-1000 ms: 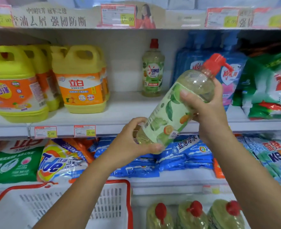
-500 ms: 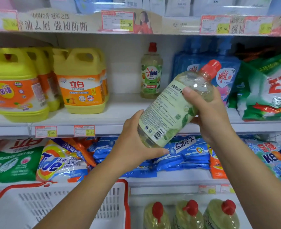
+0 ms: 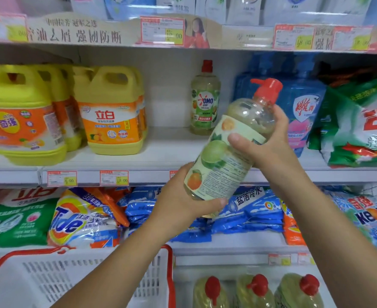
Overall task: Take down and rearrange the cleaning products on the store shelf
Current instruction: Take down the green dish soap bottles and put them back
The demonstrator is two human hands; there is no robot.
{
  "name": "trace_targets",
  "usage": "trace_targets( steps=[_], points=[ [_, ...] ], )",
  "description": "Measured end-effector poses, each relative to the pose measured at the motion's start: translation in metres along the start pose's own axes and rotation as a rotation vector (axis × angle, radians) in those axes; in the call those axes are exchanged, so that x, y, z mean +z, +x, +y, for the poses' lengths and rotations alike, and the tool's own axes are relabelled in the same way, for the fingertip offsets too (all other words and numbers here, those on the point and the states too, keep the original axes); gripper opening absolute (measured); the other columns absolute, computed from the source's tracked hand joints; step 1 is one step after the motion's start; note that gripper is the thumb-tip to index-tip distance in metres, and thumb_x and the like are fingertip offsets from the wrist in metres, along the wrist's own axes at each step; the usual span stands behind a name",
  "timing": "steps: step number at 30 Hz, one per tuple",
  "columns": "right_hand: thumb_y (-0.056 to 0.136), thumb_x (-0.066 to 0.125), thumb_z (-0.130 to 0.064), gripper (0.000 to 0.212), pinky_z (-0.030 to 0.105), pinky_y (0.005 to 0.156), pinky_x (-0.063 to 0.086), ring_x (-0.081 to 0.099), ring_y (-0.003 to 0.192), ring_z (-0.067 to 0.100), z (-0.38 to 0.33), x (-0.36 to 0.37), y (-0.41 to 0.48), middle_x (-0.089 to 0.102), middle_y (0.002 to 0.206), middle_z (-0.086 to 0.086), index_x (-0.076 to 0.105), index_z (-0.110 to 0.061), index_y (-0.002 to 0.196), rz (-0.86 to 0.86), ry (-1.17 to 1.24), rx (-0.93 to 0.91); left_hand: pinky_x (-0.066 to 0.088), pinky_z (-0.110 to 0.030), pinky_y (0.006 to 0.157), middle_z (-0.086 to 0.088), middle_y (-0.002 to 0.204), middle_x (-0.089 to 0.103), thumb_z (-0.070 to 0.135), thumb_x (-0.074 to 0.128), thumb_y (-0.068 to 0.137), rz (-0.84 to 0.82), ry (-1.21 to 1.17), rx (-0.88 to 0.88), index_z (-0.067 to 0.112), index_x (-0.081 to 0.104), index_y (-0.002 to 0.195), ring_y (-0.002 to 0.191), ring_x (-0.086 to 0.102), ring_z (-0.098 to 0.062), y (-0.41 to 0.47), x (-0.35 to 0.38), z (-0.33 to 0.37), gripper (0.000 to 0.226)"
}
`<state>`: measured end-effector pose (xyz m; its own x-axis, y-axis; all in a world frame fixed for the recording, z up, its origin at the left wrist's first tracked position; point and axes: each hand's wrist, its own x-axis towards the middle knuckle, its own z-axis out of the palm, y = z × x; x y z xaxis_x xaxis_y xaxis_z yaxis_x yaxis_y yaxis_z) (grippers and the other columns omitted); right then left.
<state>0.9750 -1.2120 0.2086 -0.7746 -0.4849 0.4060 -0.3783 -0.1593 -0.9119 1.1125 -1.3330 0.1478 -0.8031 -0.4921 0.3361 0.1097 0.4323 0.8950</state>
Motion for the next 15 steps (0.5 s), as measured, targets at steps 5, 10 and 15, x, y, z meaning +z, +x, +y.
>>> trace_targets(
  steps=[5, 10, 15],
  points=[
    [0.046, 0.087, -0.048, 0.105, 0.043, 0.098, 0.054, 0.065, 0.11, 0.007, 0.008, 0.001, -0.001, 0.063, 0.125, -0.01, 0.038, -0.033, 0.139, 0.102, 0.124, -0.033, 0.05, -0.012, 0.077, 0.033, 0.105, 0.063, 0.039, 0.091, 0.059, -0.082, 0.119, 0.01, 0.05, 0.047, 0.113, 0.093, 0.062, 0.011, -0.001, 0.001, 0.0, 0.071],
    [0.046, 0.089, -0.027, 0.111, 0.041, 0.081, 0.056, 0.067, 0.101, 0.026, 0.009, -0.014, 0.005, 0.065, 0.115, 0.009, 0.041, -0.009, 0.144, -0.1, 0.431, 0.017, 0.046, -0.035, 0.107, 0.018, 0.131, 0.06, 0.051, 0.091, 0.048, -0.373, -0.265, -0.171, 0.04, 0.04, 0.142, 0.122, 0.057, -0.003, 0.01, -0.02, -0.011, 0.107],
    [0.046, 0.093, -0.041, 0.123, 0.041, 0.081, 0.057, 0.067, 0.106, 0.028, 0.009, -0.013, 0.007, 0.064, 0.122, 0.014, 0.035, -0.007, 0.148, -0.296, 0.449, 0.113, 0.052, -0.024, 0.084, 0.005, 0.114, 0.072, 0.041, 0.094, 0.048, -0.517, -0.433, -0.144, 0.027, 0.055, 0.126, 0.105, 0.068, -0.013, 0.0, -0.014, -0.012, 0.088]
  ],
)
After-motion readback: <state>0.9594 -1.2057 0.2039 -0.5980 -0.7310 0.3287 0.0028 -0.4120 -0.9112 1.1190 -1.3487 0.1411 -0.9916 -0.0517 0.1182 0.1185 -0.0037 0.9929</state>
